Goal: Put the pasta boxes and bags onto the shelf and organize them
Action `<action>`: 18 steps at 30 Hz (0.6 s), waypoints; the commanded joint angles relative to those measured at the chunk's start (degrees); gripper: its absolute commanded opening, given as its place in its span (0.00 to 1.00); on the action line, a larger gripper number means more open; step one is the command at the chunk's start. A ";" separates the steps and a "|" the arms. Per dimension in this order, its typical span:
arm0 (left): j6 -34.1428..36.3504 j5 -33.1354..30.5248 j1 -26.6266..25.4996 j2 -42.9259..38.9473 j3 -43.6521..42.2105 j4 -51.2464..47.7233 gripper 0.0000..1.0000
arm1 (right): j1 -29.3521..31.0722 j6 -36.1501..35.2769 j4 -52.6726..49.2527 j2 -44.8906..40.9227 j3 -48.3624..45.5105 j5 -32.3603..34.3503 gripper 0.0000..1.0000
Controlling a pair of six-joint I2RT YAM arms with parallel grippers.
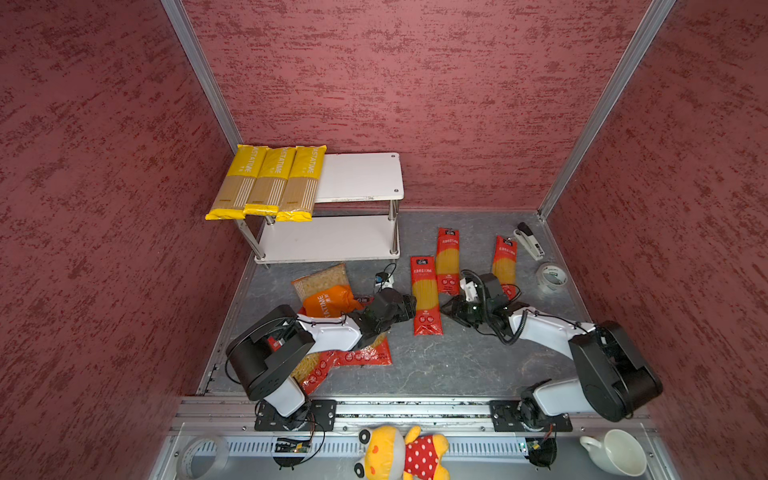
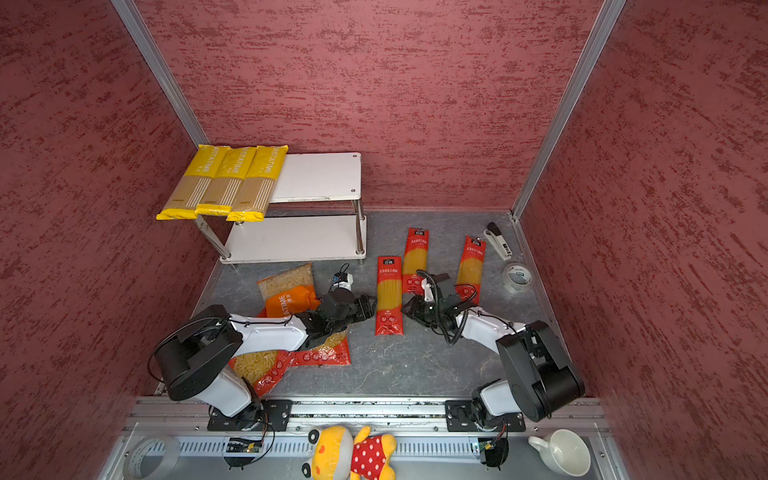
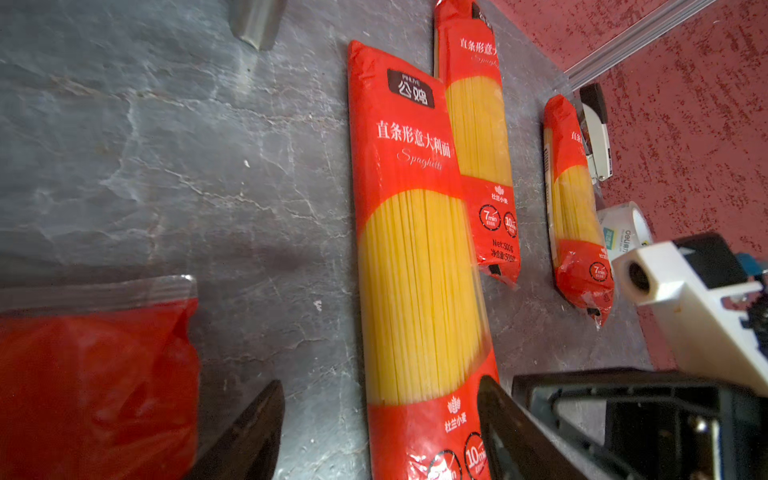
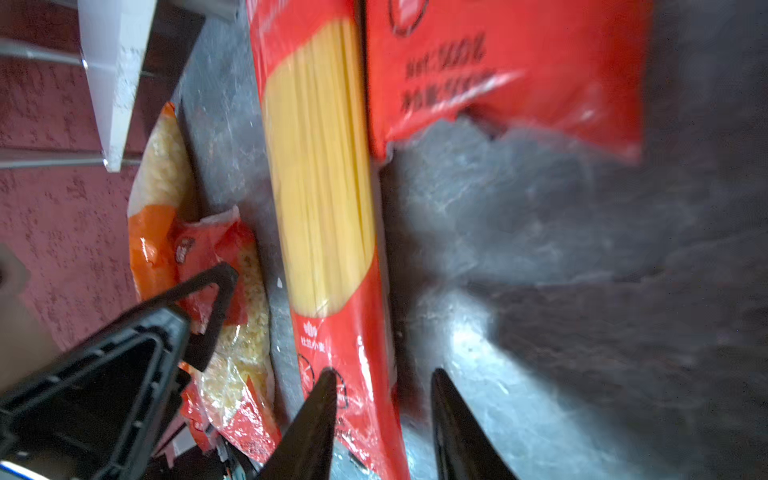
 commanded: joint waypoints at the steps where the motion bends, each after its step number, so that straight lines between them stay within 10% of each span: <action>1: -0.87 2.22 0.36 2.21 1.06 2.01 0.72 | -2.10 -5.81 -1.11 3.79 3.74 -2.18 0.46; 18: -6.88 9.37 1.37 13.71 2.49 14.64 0.50 | 0.80 7.98 27.48 21.97 4.49 -11.45 0.48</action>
